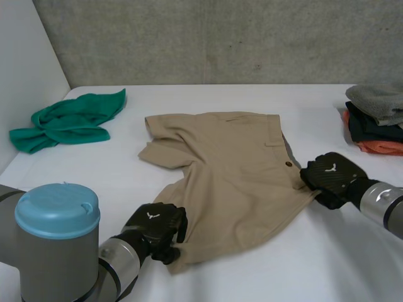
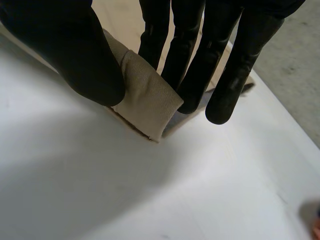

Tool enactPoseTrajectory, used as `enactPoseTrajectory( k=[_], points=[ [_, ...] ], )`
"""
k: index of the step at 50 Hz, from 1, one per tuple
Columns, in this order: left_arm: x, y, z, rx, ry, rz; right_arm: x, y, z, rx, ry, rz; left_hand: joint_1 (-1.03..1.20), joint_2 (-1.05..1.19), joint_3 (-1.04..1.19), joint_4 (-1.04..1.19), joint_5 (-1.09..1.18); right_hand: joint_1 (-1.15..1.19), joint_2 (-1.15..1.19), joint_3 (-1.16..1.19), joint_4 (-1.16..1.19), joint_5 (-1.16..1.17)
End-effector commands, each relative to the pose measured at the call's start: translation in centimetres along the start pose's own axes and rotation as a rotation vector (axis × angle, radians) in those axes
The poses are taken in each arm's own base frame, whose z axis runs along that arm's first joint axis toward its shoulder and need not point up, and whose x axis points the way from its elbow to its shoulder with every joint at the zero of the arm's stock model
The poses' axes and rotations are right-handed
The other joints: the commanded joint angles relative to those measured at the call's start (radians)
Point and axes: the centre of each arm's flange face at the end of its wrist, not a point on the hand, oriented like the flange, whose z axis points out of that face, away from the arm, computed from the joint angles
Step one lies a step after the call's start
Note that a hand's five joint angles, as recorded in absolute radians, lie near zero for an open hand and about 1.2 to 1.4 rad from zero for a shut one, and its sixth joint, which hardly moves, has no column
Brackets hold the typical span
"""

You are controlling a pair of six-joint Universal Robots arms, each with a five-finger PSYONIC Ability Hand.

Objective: Fold the laundry.

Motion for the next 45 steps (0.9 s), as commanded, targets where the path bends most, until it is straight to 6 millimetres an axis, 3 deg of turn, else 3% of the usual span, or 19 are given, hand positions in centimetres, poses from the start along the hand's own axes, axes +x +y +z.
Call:
enactPoseTrajectory(
  k=[1,6,12,16,23,31,34,39,45],
  points=[
    [0.1,-1.5,-0.8,0.052,-0.02,0.025,2.2,-2.0,-2.5,-0.062,0.062,0.017,0.382,0.335,0.345,0.339,0.349,0.49,0.224,0.211,0.21,0.248],
    [-0.5,-5.8,-4.1,0.203,-0.082,0.105,3.1,-5.0,-4.9,-0.078,0.073,0.019,0.382,0.335,0.345,0.339,0.349,0.49,0.224,0.211,0.21,0.248],
    [-1.9,-8.9,-6.4,0.323,-0.165,0.275,2.8,-8.5,-8.5,-0.1,0.044,0.032,0.382,0.335,0.345,0.339,0.349,0.49,0.224,0.211,0.21,0.248],
    [-2.1,-8.7,-6.3,0.3,-0.185,0.362,1.7,-9.2,-9.9,-0.124,0.008,0.05,0.382,0.335,0.345,0.339,0.349,0.49,0.224,0.211,0.21,0.248],
    [-2.2,-5.8,-4.2,0.122,-0.158,0.425,0.9,-8.6,-10.0,-0.168,-0.027,0.02,0.382,0.335,0.345,0.339,0.349,0.49,0.224,0.211,0.21,0.248],
    [-2.4,-4.5,-1.6,0.031,-0.132,0.447,-1.1,-5.9,-7.0,-0.307,-0.129,-0.069,0.382,0.335,0.345,0.339,0.349,0.49,0.224,0.211,0.21,0.248],
    [-2.8,-5.0,1.1,0.065,-0.148,0.453,-0.7,-5.4,-4.8,-0.305,-0.109,-0.094,0.382,0.335,0.345,0.339,0.349,0.49,0.224,0.211,0.21,0.248],
    [-3.4,-8.0,4.9,0.193,-0.188,0.467,1.1,-5.2,-1.0,-0.274,0.005,-0.096,0.382,0.335,0.345,0.339,0.349,0.49,0.224,0.211,0.21,0.248],
    [-4.6,-11.7,8.9,0.324,-0.251,0.541,2.8,-7.3,1.1,-0.168,0.12,-0.076,0.382,0.335,0.345,0.339,0.349,0.49,0.224,0.211,0.21,0.248]
  ],
)
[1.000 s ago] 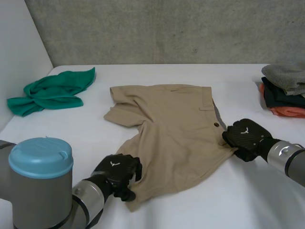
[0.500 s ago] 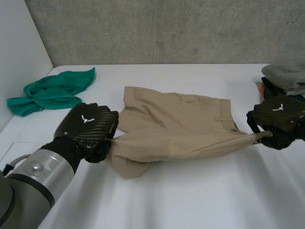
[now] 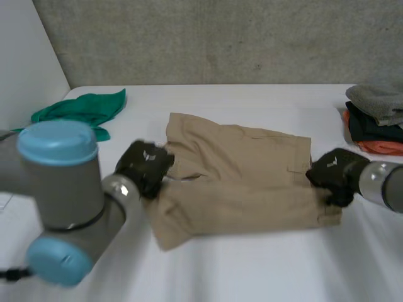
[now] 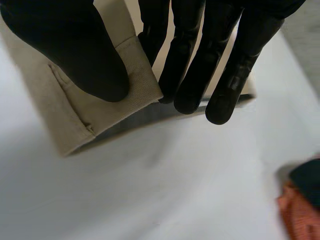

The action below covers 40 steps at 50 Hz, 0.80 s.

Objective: Fold the laundry.

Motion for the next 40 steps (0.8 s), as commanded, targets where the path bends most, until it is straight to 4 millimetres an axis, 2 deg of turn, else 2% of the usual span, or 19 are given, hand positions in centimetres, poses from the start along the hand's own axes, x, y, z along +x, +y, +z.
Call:
enactPoseTrajectory(
  k=[1,6,7,8,9,10,12,13,14,17,22,25,29,32,34,36,37,38,40],
  points=[
    [-2.2,-2.6,5.5,0.148,-0.108,0.078,2.8,-2.9,2.1,0.132,0.164,0.044,0.27,0.2,0.207,0.198,0.224,0.423,0.224,0.209,0.21,0.224],
    [-4.3,-5.3,8.7,0.328,-0.247,0.173,5.1,-5.1,3.9,0.296,0.319,0.017,0.27,0.2,0.207,0.198,0.224,0.423,0.224,0.209,0.21,0.224],
    [-5.5,-6.5,10.0,0.407,-0.32,0.206,6.1,-6.5,4.4,0.387,0.397,-0.001,0.27,0.2,0.207,0.198,0.224,0.423,0.224,0.209,0.21,0.224],
    [-6.4,-7.2,10.5,0.449,-0.36,0.221,6.7,-7.4,4.6,0.437,0.437,-0.011,0.27,0.2,0.207,0.198,0.224,0.423,0.224,0.209,0.21,0.224],
    [-7.2,-8.0,10.9,0.492,-0.401,0.233,7.7,-9.1,4.6,0.529,0.515,-0.032,0.27,0.2,0.207,0.198,0.224,0.423,0.224,0.209,0.21,0.224],
    [-9.2,-9.9,11.4,0.577,-0.485,0.254,8.4,-10.1,4.4,0.583,0.564,-0.045,0.27,0.2,0.207,0.198,0.224,0.423,0.224,0.209,0.21,0.224],
    [-10.5,-12.1,11.3,0.67,-0.548,0.26,10.1,-12.3,3.7,0.697,0.675,-0.058,0.27,0.2,0.207,0.198,0.224,0.423,0.224,0.209,0.21,0.224],
    [-11.3,-13.1,11.1,0.711,-0.58,0.262,11.6,-14.2,2.5,0.803,0.788,-0.065,0.27,0.2,0.207,0.198,0.224,0.423,0.224,0.209,0.21,0.224],
    [-12.7,-15.2,10.4,0.786,-0.634,0.257,12.4,-15.0,1.8,0.849,0.839,-0.063,0.27,0.2,0.207,0.198,0.224,0.423,0.224,0.209,0.21,0.224],
    [-13.8,-17.4,9.2,0.871,-0.679,0.234,13.9,-17.6,-0.5,0.991,0.958,-0.046,0.27,0.2,0.207,0.198,0.224,0.423,0.224,0.209,0.21,0.224],
    [-15.3,-20.0,6.1,0.964,-0.673,0.139,14.3,-19.2,-2.2,1.039,0.951,0.008,0.27,0.2,0.207,0.198,0.224,0.423,0.224,0.209,0.21,0.224],
    [-15.0,-19.5,5.6,0.942,-0.639,0.12,13.4,-19.2,-2.0,1.009,0.894,0.028,0.27,0.2,0.207,0.198,0.224,0.423,0.224,0.209,0.21,0.224],
    [-13.7,-17.2,5.7,0.86,-0.584,0.116,12.0,-18.8,-1.4,0.959,0.826,0.046,0.27,0.2,0.207,0.198,0.224,0.423,0.224,0.209,0.21,0.224],
    [-12.1,-14.6,6.1,0.773,-0.53,0.107,10.9,-18.0,-0.6,0.917,0.776,0.053,0.27,0.2,0.207,0.198,0.224,0.423,0.224,0.209,0.21,0.224],
    [-10.8,-12.4,6.1,0.703,-0.489,0.108,9.7,-16.6,0.5,0.858,0.726,0.064,0.27,0.2,0.207,0.198,0.224,0.423,0.224,0.209,0.21,0.224],
    [-10.1,-11.1,5.6,0.663,-0.464,0.107,8.6,-15.5,1.3,0.809,0.685,0.074,0.27,0.2,0.207,0.198,0.224,0.423,0.224,0.209,0.21,0.224],
    [-9.7,-10.4,5.4,0.639,-0.449,0.105,7.7,-14.1,2.2,0.752,0.642,0.084,0.27,0.2,0.207,0.198,0.224,0.423,0.224,0.209,0.21,0.224],
    [-8.7,-8.9,4.9,0.594,-0.415,0.104,7.0,-13.4,2.7,0.722,0.618,0.09,0.27,0.2,0.207,0.198,0.224,0.423,0.224,0.209,0.21,0.224],
    [-7.7,-7.4,4.5,0.548,-0.382,0.103,5.9,-11.9,3.5,0.667,0.573,0.101,0.27,0.2,0.207,0.198,0.224,0.423,0.224,0.209,0.21,0.224]
  ],
)
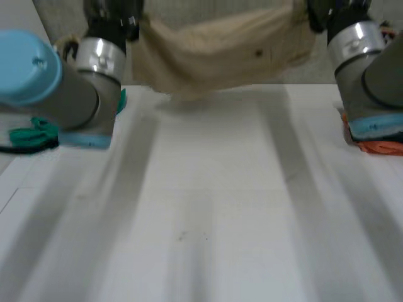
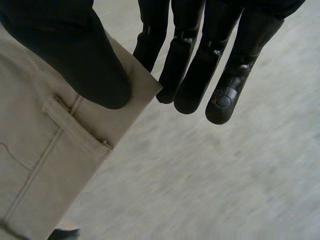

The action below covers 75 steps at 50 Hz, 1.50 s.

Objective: Fold the laundry.

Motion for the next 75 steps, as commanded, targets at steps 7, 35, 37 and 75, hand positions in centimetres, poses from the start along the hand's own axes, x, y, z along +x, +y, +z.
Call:
enactPoseTrajectory(
  k=[7,35,37,75],
  points=[
    [3.8,4.4,-14.0,-0.373,0.272,-0.003,-7.4,8.7,-12.5,-0.495,-0.357,0.056,0.27,0.196,0.202,0.194,0.224,0.409,0.217,0.208,0.208,0.22],
    [0.8,-2.5,-23.2,-0.75,0.659,-0.047,-1.1,1.9,-20.5,-0.789,-0.737,-0.023,0.27,0.196,0.202,0.194,0.224,0.409,0.217,0.208,0.208,0.22],
    [1.4,-1.6,-21.6,-0.707,0.626,-0.041,-1.3,2.6,-19.4,-0.753,-0.686,-0.009,0.27,0.196,0.202,0.194,0.224,0.409,0.217,0.208,0.208,0.22],
    [12.5,9.3,-4.2,-0.052,0.223,0.166,-7.4,10.7,-7.6,-0.455,-0.154,-0.057,-0.951,-1.026,-1.02,-1.028,-0.997,-0.813,-1.005,-1.014,-1.014,-1.002]
  ],
)
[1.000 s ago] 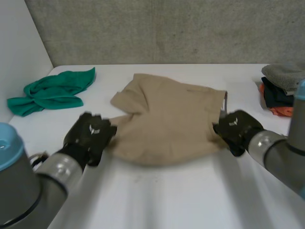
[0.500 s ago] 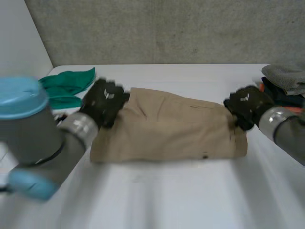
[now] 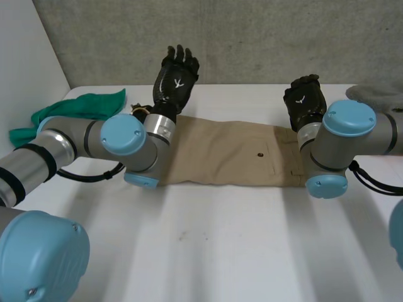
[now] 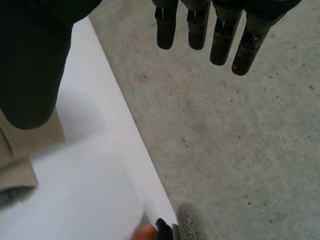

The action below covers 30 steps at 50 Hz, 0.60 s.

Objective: Fold the laundry.

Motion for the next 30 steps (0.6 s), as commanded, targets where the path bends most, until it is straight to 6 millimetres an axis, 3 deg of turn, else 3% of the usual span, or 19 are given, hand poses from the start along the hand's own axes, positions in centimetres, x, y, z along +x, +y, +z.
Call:
enactPoseTrajectory(
  k=[1,5,10,14,21,30],
  points=[
    [-1.5,-2.7,-2.0,0.004,0.02,-0.045,3.8,-3.2,-4.3,0.027,-0.1,0.266,-0.033,-0.03,-0.036,-0.03,-0.047,-0.026,-0.045,-0.039,-0.061,-0.063],
    [-2.0,-3.1,-4.1,-0.046,0.064,-0.112,5.0,-3.8,-6.9,-0.011,-0.232,0.407,-0.033,-0.03,-0.036,-0.03,-0.047,-0.026,-0.045,-0.039,-0.061,-0.063],
    [-3.9,-5.0,-6.9,-0.089,0.097,-0.29,5.5,-0.3,-8.2,-0.19,-0.334,0.509,-0.033,-0.03,-0.036,-0.03,-0.047,0.075,0.056,0.062,0.04,0.038],
    [-4.7,-6.0,-9.1,-0.145,0.133,-0.443,5.0,1.1,-9.3,-0.271,-0.4,0.528,-0.032,-0.03,-0.035,-0.03,-0.046,0.152,0.133,0.138,0.117,0.114],
    [-5.3,-7.1,-11.6,-0.214,0.165,-0.607,3.2,3.2,-8.8,-0.294,-0.409,0.526,-0.032,-0.03,-0.035,-0.03,-0.046,0.24,0.221,0.226,0.205,0.202],
    [-5.0,-6.9,-12.7,-0.243,0.18,-0.614,0.7,5.7,-7.3,-0.302,-0.414,0.489,-0.029,-0.027,-0.032,-0.027,-0.043,0.393,0.373,0.379,0.358,0.355]
  ],
)
